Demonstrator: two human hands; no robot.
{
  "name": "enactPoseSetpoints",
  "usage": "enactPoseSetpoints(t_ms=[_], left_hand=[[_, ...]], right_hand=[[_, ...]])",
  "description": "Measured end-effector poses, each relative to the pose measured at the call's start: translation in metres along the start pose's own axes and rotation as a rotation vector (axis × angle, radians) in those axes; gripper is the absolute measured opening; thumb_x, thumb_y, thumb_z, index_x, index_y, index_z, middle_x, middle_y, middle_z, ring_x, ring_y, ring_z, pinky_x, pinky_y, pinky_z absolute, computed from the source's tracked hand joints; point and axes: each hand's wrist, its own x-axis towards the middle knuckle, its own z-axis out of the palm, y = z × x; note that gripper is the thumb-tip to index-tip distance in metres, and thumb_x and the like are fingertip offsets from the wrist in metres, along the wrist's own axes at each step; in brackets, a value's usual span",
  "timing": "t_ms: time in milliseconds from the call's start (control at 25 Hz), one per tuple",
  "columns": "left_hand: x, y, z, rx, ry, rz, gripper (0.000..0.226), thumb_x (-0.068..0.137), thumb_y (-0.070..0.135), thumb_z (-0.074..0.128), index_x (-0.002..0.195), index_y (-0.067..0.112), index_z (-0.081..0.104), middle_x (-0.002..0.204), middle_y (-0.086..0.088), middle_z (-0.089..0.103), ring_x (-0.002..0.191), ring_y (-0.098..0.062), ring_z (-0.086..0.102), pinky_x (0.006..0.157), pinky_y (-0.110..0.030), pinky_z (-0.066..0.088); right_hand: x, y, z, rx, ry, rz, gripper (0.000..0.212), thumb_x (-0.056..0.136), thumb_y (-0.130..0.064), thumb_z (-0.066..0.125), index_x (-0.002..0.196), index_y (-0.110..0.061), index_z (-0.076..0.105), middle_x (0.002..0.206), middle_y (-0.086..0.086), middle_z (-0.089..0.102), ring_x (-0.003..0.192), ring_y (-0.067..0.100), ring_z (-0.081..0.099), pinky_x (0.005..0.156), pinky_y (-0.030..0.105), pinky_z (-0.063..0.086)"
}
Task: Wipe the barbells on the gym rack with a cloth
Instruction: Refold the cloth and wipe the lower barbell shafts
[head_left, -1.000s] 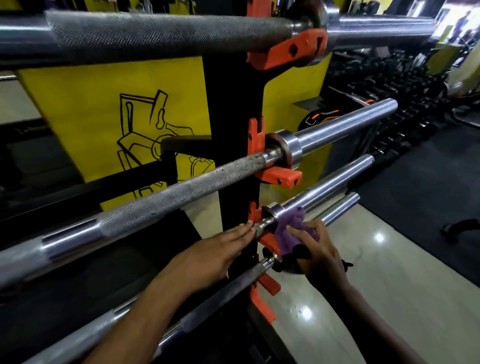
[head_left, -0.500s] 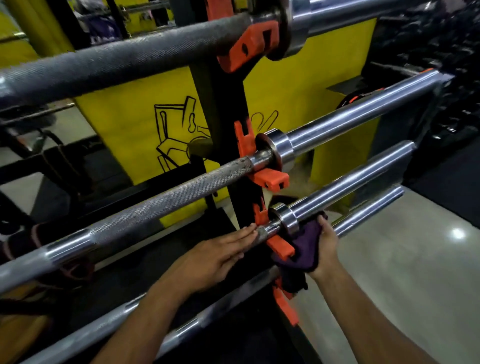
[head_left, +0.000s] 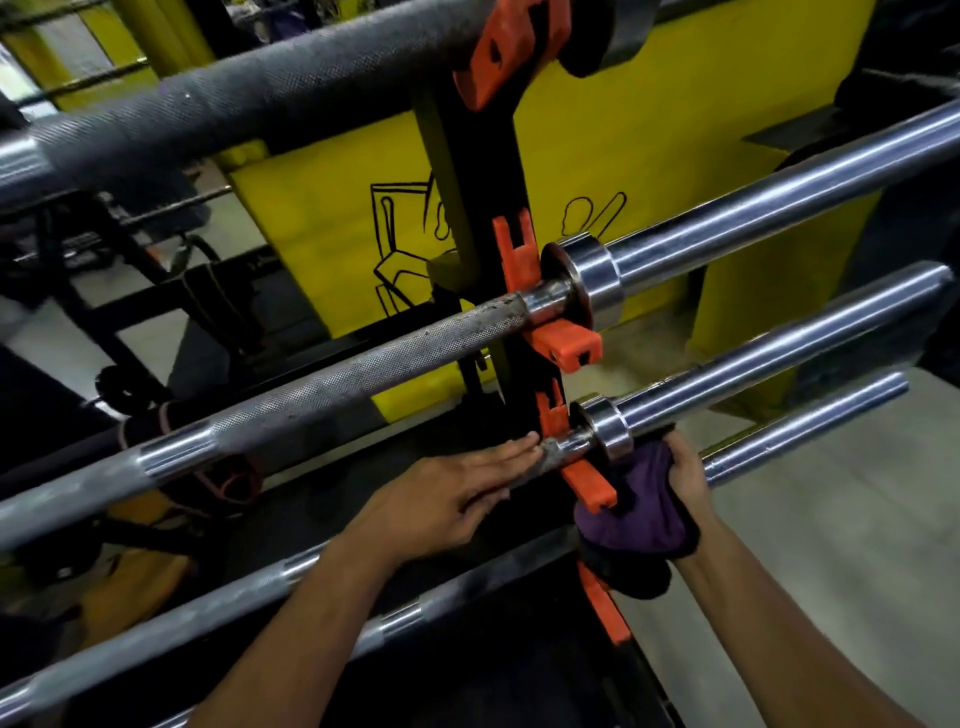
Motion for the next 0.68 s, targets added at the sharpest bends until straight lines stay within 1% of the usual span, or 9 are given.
enactPoseSetpoints(t_ms=[80,160,240,320,400,480,520,600,680], left_hand=[[0.002,0.000,-0.001,-0.002,0.001,-0.006,0.057,0.100,0.012,0.057,0.153,0.025,0.041,0.160,0.014,0.034,0.143,-0.002,0.037,0.114,-0.031,0.041],[0.002,0.000,0.000,-0.003,-0.003,-0.007,0.056,0.100,0.012,0.057,0.153,0.023,0.041,0.160,0.013,0.034,0.143,-0.001,0.036,0.115,-0.029,0.039],[0.002,-0.002,0.001,0.009,-0.018,0.003,0.057,0.100,0.012,0.056,0.153,0.024,0.040,0.160,0.014,0.033,0.144,-0.001,0.036,0.115,-0.029,0.039],[0.002,-0.005,0.002,0.009,-0.022,0.009,0.058,0.100,0.013,0.056,0.154,0.026,0.038,0.160,0.016,0.032,0.143,-0.001,0.036,0.113,-0.033,0.042],[0.002,-0.007,0.002,0.007,-0.017,0.005,0.059,0.100,0.016,0.056,0.154,0.030,0.037,0.160,0.019,0.030,0.143,0.001,0.036,0.113,-0.034,0.042],[0.002,-0.007,0.002,0.023,-0.022,0.006,0.059,0.101,0.022,0.052,0.155,0.037,0.032,0.160,0.025,0.026,0.143,0.004,0.033,0.113,-0.033,0.042],[-0.001,-0.007,0.003,0.029,-0.032,0.004,0.059,0.102,0.027,0.048,0.155,0.041,0.028,0.160,0.028,0.022,0.144,0.004,0.032,0.113,-0.033,0.041],[-0.007,-0.010,0.003,0.043,-0.062,-0.012,0.057,0.103,0.039,0.038,0.155,0.047,0.018,0.160,0.032,0.016,0.145,0.003,0.030,0.113,-0.033,0.041],[-0.018,-0.011,-0.001,0.044,-0.069,0.009,0.056,0.103,0.043,0.032,0.156,0.044,0.017,0.161,0.028,0.014,0.146,0.002,0.028,0.114,-0.031,0.039]], right_hand=[[-0.002,0.009,-0.007,0.038,-0.004,-0.001,0.036,0.071,-0.030,0.080,0.096,-0.003,0.079,0.100,0.015,0.075,0.093,0.026,0.073,0.079,0.035,0.060],[0.004,0.013,-0.007,-0.030,0.125,-0.033,0.062,0.088,-0.037,0.069,0.136,0.002,0.057,0.138,0.020,0.057,0.128,0.031,0.056,0.107,0.041,0.046],[0.006,0.015,-0.008,-0.128,0.268,-0.094,0.071,0.095,-0.044,0.056,0.151,-0.003,0.038,0.152,0.017,0.043,0.141,0.031,0.042,0.117,0.044,0.034],[-0.021,0.009,-0.005,-0.159,0.320,-0.062,0.063,0.076,-0.048,0.076,0.122,-0.008,0.059,0.115,0.009,0.071,0.108,0.025,0.068,0.096,0.039,0.053],[-0.060,0.013,0.004,-0.421,0.475,-0.090,0.066,0.062,-0.062,0.079,0.106,-0.015,0.065,0.097,0.007,0.076,0.091,0.025,0.073,0.086,0.043,0.058],[-0.097,0.024,0.021,-0.565,0.669,-0.161,0.053,0.078,-0.055,0.073,0.103,-0.009,0.065,0.092,0.017,0.071,0.083,0.027,0.068,0.079,0.040,0.058],[-0.116,0.032,0.036,-0.698,0.734,-0.232,0.045,0.083,-0.052,0.069,0.095,-0.009,0.062,0.077,0.012,0.066,0.068,0.020,0.064,0.063,0.030,0.055],[-0.137,0.047,0.077,-1.061,0.675,-0.484,0.044,0.080,-0.059,0.068,0.091,-0.018,0.061,0.066,-0.001,0.062,0.050,0.008,0.058,0.044,0.017,0.044],[-0.140,0.056,0.103,-1.446,0.480,-0.715,0.049,0.079,-0.067,0.065,0.106,-0.027,0.063,0.084,-0.006,0.067,0.068,0.007,0.065,0.056,0.018,0.052]])
